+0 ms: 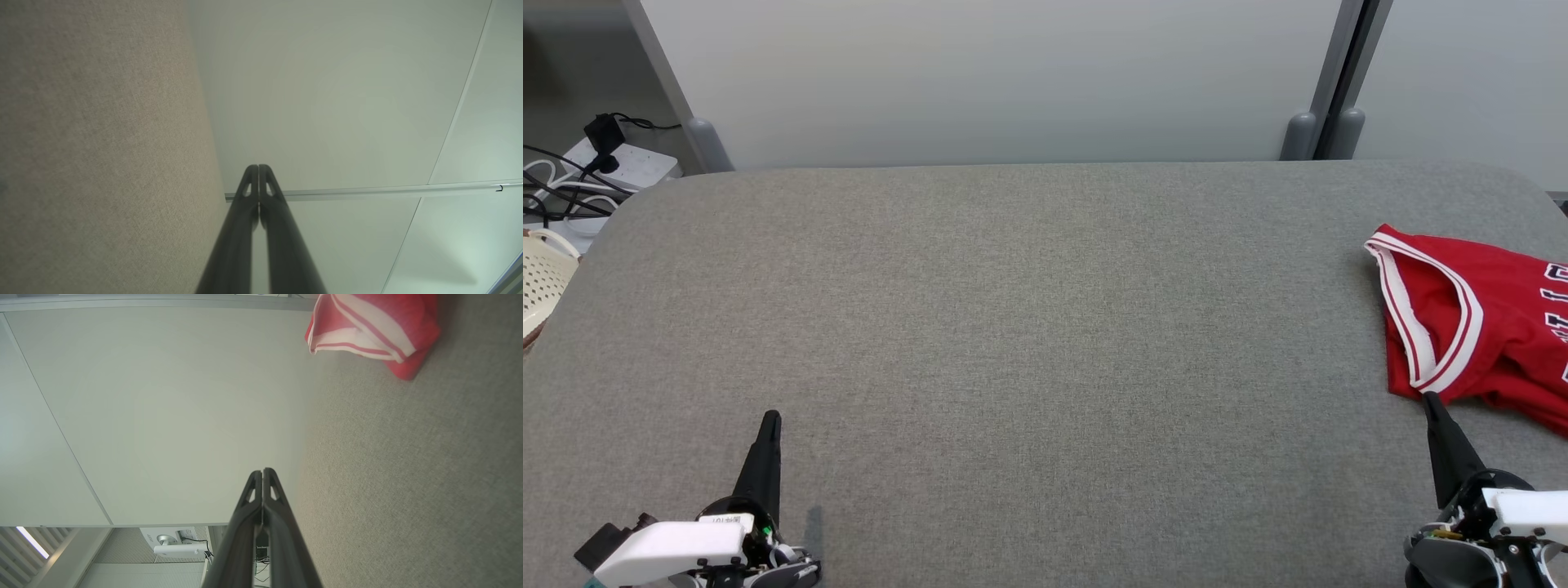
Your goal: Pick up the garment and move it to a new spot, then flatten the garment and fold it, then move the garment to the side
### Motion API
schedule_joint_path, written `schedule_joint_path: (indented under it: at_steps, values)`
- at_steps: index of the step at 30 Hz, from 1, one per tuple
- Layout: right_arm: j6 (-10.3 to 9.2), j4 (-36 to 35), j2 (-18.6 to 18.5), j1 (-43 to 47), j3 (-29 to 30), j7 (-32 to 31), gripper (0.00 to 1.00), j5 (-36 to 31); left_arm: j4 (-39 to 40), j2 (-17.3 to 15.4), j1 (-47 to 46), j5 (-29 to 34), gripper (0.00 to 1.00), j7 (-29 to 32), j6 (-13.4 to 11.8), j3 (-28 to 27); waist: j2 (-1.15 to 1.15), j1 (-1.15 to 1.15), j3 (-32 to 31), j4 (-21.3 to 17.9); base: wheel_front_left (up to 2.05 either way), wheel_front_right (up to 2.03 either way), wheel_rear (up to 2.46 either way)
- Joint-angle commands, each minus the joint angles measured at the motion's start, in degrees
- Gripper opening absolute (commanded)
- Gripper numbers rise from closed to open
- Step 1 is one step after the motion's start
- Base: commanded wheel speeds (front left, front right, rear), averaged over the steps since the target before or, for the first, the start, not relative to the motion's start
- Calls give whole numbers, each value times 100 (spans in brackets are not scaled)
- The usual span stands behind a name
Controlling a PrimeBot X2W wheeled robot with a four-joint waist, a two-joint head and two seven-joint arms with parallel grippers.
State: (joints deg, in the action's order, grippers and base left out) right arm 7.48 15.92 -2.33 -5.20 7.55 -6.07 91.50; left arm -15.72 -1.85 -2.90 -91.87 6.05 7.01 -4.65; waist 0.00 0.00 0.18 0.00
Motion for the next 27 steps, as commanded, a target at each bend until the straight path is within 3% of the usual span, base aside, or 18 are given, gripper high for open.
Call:
schedule_joint_path:
  at_steps: [1, 27]
  values:
    - [1, -190, -54, -98, -103, -42, 0, 67, 167, -103, -329, -31, 0, 43, 47, -185, 0, 0, 0, 0, 0, 0, 0]
    - [1, -190, -54, -98, -104, -41, 0, 67, 167, -103, -329, -31, 0, 43, 47, -185, 0, 0, 0, 0, 0, 0, 0]
